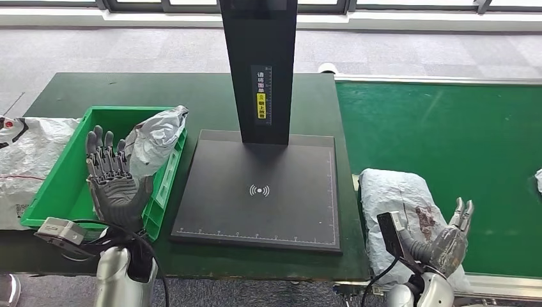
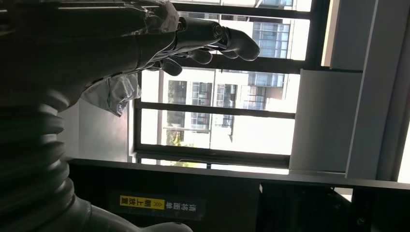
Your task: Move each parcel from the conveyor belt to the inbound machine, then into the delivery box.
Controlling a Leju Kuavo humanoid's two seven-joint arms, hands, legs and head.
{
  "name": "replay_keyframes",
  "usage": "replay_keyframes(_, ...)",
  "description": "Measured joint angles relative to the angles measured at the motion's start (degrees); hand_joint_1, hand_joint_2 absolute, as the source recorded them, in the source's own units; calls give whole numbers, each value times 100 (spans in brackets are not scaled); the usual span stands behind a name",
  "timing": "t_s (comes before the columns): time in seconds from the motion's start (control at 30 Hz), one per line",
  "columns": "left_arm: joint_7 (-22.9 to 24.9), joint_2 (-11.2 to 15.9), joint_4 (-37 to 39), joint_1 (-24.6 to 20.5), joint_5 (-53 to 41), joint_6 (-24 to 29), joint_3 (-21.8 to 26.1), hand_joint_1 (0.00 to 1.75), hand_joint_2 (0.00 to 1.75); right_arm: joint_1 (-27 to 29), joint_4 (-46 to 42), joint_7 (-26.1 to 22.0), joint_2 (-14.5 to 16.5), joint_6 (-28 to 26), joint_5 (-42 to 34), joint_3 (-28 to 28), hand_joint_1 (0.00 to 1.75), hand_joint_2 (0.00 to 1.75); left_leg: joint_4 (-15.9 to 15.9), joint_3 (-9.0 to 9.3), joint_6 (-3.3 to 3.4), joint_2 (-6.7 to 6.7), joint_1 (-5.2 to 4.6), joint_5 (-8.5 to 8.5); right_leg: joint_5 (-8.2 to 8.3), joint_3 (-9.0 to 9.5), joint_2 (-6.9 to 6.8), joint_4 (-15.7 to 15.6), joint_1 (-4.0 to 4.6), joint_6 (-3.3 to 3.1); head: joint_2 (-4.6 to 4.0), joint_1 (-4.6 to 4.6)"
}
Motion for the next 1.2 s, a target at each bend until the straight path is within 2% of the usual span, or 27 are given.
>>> replay_keyframes(0.33, 0, 1, -23, 86, -99, 48, -41, 0, 175, -334, 1045, 563, -258, 438, 203, -26, 0, 175, 0, 0, -1, 1, 1, 1, 0, -1, 0, 1, 2, 0, 0, -1)
replay_keyframes(0.57, 0, 1, -23, 86, -116, 58, -51, 0, 175, -437, 1393, 667, -345, 500, 230, -27, 0, 175, 0, -1, 0, 0, 1, 0, 0, -1, 0, 1, 1, 0, 0, -1)
replay_keyframes(0.6, 0, 1, -23, 86, -125, 63, -52, 0, 175, -457, 1439, 698, -358, 526, 234, -27, 7, 175, 0, -1, 0, 0, 1, 0, 0, -1, 1, 1, 1, 0, 0, -1)
replay_keyframes(0.7, 0, 1, -23, 85, -171, 102, -57, 0, 175, -513, 1598, 835, -408, 661, 253, -26, 138, 175, 0, -1, 0, 0, 1, 0, 0, -1, 0, 0, 1, 0, 0, -1)
replay_keyframes(0.73, 0, 1, -23, 85, -184, 117, -58, 0, 175, -526, 1655, 877, -424, 715, 264, -26, 175, 175, 0, -1, 0, 0, 1, 0, 0, -1, 0, 0, 1, 0, 0, -1)
replay_keyframes(0.9, 0, 1, -23, 85, -200, 161, -61, 0, 175, -605, 1965, 1019, -499, 1032, 326, -26, 175, 175, 0, 0, 0, 0, 1, 0, 0, 0, -1, 0, 1, 0, 0, -1)
replay_keyframes(1.2, 0, 3, -23, 115, -208, 185, -64, 0, 175, -717, 2252, 1099, -566, 1162, 371, -25, 175, 175, 0, 4, 0, 0, 1, 0, 0, 5, -1, 0, 1, 0, 0, -1)
